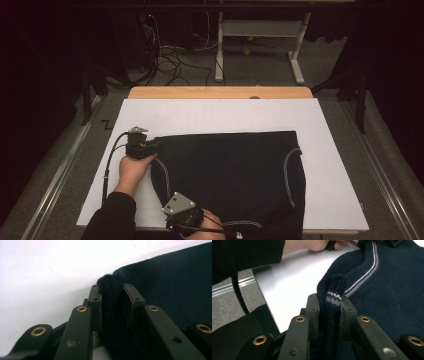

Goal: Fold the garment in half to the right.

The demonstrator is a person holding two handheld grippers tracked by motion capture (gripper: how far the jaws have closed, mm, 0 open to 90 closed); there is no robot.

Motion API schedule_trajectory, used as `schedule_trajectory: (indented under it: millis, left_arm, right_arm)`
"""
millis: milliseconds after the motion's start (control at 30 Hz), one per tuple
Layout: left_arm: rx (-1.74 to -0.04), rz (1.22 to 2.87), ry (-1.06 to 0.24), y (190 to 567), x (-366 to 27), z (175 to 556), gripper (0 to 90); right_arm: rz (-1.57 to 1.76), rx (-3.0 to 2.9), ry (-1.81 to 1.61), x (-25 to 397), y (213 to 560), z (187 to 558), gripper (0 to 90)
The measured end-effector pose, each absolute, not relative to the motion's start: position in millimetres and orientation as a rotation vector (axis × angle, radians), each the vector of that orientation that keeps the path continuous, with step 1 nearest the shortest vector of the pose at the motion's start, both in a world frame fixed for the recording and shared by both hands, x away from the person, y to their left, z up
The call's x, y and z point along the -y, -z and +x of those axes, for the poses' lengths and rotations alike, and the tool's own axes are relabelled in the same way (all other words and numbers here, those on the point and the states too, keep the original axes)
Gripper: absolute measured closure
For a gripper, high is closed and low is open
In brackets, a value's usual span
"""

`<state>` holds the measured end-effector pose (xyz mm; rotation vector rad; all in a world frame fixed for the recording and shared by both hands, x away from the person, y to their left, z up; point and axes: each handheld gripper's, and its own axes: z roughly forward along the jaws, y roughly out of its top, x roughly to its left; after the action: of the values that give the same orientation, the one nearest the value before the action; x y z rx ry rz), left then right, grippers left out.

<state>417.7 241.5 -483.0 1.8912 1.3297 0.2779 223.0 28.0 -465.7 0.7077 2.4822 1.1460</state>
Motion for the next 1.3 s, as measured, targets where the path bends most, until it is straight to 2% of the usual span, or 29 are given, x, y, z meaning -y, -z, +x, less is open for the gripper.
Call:
schedule_trajectory:
  millis: [133, 300, 467, 733, 1300]
  left_arm:
    - [-1.339, 1.873, -0.249, 482.8, -243.7, 418.8, 67.3]
    - [-1.339, 1.848, -0.266, 480.5, -244.1, 416.2, 74.8]
    - [-1.339, 1.798, -0.295, 476.1, -241.7, 412.9, 77.9]
    - [-1.345, 1.709, -0.305, 464.7, -238.4, 411.2, 78.4]
    - [-1.323, 1.664, -0.375, 432.8, -226.7, 413.4, 78.3]
  right_arm:
    - [0.699, -2.470, -1.171, -25.0, 464.3, 222.9, 75.0]
    - [0.694, -2.454, -1.196, -22.3, 460.0, 222.6, 74.9]
    - [0.684, -2.444, -1.217, -19.2, 455.8, 222.9, 75.0]
    - [0.683, -2.412, -1.262, -15.1, 450.1, 221.9, 75.1]
    - [0.625, -2.379, -1.298, -10.2, 432.9, 224.9, 75.1]
